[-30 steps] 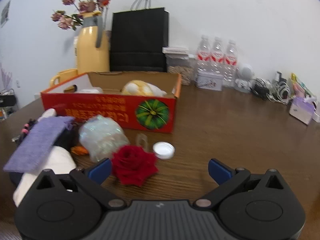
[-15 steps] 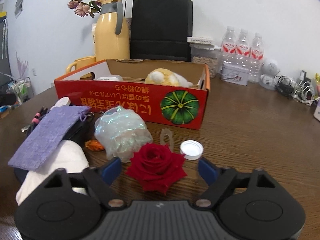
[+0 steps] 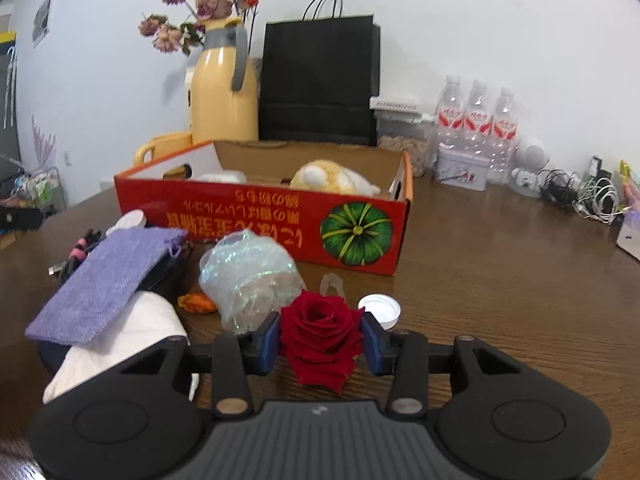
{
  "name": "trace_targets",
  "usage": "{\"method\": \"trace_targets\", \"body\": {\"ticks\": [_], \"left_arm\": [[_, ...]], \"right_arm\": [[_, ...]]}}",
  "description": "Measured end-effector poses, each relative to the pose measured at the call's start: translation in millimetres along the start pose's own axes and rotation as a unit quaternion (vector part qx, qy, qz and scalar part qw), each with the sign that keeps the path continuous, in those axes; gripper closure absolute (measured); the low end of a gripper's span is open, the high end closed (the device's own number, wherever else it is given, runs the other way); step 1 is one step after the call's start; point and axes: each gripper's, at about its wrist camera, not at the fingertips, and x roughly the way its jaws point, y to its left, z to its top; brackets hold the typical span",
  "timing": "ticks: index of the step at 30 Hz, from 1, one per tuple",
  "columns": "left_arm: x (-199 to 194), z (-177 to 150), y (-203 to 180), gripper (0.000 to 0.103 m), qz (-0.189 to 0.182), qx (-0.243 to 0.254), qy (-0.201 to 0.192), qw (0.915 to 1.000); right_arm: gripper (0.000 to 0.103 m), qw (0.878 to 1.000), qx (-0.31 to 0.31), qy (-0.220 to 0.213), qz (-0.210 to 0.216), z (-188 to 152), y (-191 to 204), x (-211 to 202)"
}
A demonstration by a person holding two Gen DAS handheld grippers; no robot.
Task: Organize objects
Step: 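Move both tools back toward the remaining items on the table, then grasp the red rose with the right tool while the left tool grasps the purple pouch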
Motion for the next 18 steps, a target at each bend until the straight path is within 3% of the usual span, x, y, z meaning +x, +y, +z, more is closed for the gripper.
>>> {"method": "trace_targets", "body": {"ticks": [4, 9, 18], "left_arm": [[8, 0, -11, 0.0, -0.031, -0.011, 0.038, 0.9988], [16, -3, -35, 0.0, -0.064, -0.006, 0.058, 0.9963], [34, -11, -79, 0.0, -0.092, 0.026, 0.092, 0.9912]], "right_arm": [[0.066, 1.0, 0.0, -0.015, -0.021, -1, 2, -6], [0.068, 0.999, 0.003, -0.031, -0.023, -1, 1, -11], [0.068, 0.999, -0.005, -0.044, -0.024, -1, 3, -14]]}}
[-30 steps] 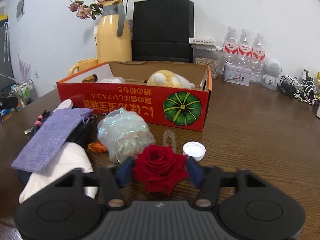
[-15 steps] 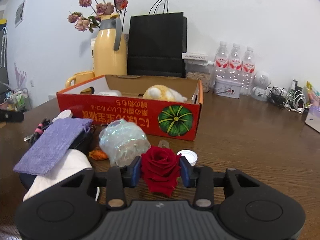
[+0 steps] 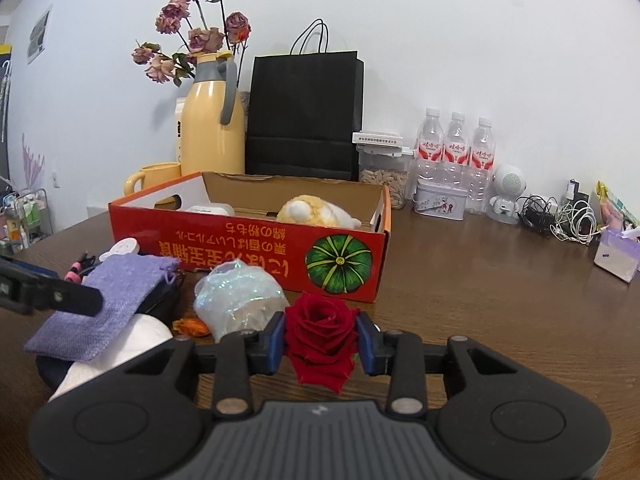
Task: Organize objects
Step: 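Grasp the red rose with the right tool while the left tool grasps the purple pouch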
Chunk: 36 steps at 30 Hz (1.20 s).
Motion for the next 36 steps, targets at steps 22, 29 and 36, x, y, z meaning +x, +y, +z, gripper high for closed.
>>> {"method": "trace_targets", "body": {"ticks": [22, 29, 36], "left_arm": [[-1, -10, -10, 0.046, -0.018, -0.007, -0.004, 0.9998], [-13, -9, -4, 0.083, -0.039, -0.001, -0.02, 0.9991], [-25, -2, 1, 0.088, -0.054, 0.007, -0.039, 0.9978]], "right_arm": [[0.068, 1.0, -0.002, -0.003, 0.003, -1, 1, -2], [0.068, 1.0, -0.005, -0.004, 0.0, 0, 2, -1], [0.068, 1.0, -0.015, -0.008, -0.007, -1, 4, -3]]}}
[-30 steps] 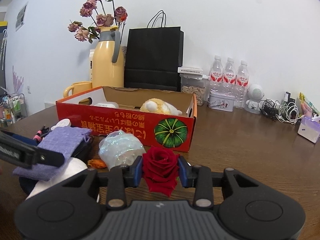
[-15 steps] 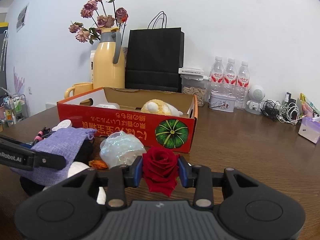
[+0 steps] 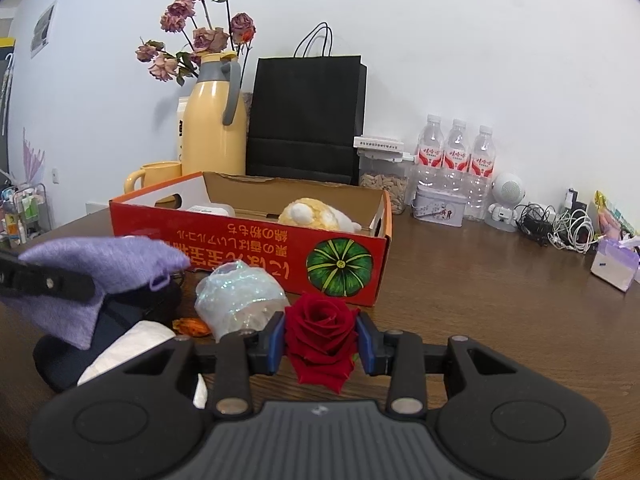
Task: Organize objects
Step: 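Carry the rose and purple pouch into the box and open both tools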
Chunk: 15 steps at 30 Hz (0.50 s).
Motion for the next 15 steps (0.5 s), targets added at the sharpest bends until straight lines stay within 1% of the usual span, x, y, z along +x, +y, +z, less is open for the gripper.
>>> {"method": "trace_targets", "body": {"ticks": [4, 6, 10, 15], "left_arm": [[-3, 10, 1, 0.09, -0.005, 0.012, -0.017, 0.9998], [-5, 17, 2, 0.09, -0.007, 0.013, -0.027, 0.9995], [-2, 37, 8, 0.09, -0.008, 0.015, -0.048, 0.9987], [10, 70, 16, 0.09, -0.008, 0.014, -0.076, 0.997]], "right_arm": [[0.068, 1.0, -0.002, -0.003, 0.003, 3, 3, 3], [0.068, 1.0, -0.003, -0.011, 0.011, 10, 5, 3], [0.068, 0.999, -0.014, -0.038, 0.027, 35, 14, 4], [0.068, 0.997, -0.04, -0.059, 0.038, 73, 32, 23]]}}
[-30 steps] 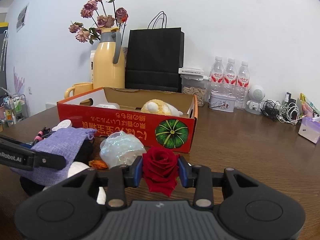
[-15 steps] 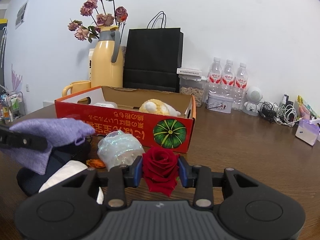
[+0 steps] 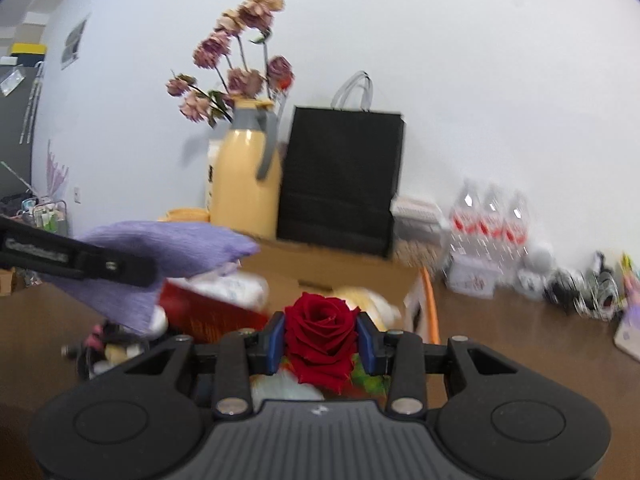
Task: Organize objects
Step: 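Carry the rose and purple pouch into the box and open both tools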
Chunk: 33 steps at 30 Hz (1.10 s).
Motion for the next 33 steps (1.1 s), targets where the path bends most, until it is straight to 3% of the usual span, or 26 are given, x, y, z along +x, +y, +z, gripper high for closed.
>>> {"method": "trace_targets", "body": {"ticks": [5, 10, 15, 20, 26, 29, 32, 33], "left_arm": [[30, 28, 11, 0.09, 0.01, -0.009, -0.014, 0.9998], [70, 48, 27, 0.09, 0.022, -0.013, -0.013, 0.9996], [115, 58, 44, 0.09, 0.039, -0.02, 0.01, 0.999], [149, 53, 66, 0.09, 0.049, -0.038, 0.056, 0.9964], [156, 42, 66, 0.089, 0.057, -0.02, 0.057, 0.9965], [154, 40, 61, 0.08, 0.078, -0.012, 0.047, 0.9957], [149, 40, 57, 0.053, 0.086, -0.002, 0.029, 0.9959], [147, 41, 55, 0.047, 0.088, 0.001, 0.02, 0.9959]], "right_arm": [[0.068, 1.0, -0.016, 0.006, 0.009, 32, 12, 46], [0.068, 0.999, -0.026, 0.039, 0.018, 49, 12, 101], [0.068, 0.997, -0.003, 0.07, 0.028, 53, 6, 149], [0.068, 0.995, 0.014, 0.09, 0.044, 40, 1, 167], [0.066, 0.993, 0.008, 0.108, 0.045, 33, 4, 174], [0.059, 0.993, 0.006, 0.11, 0.045, 34, 4, 173], [0.045, 0.993, 0.01, 0.111, 0.046, 36, 2, 171], [0.033, 0.993, 0.011, 0.11, 0.043, 36, 1, 171]]}}
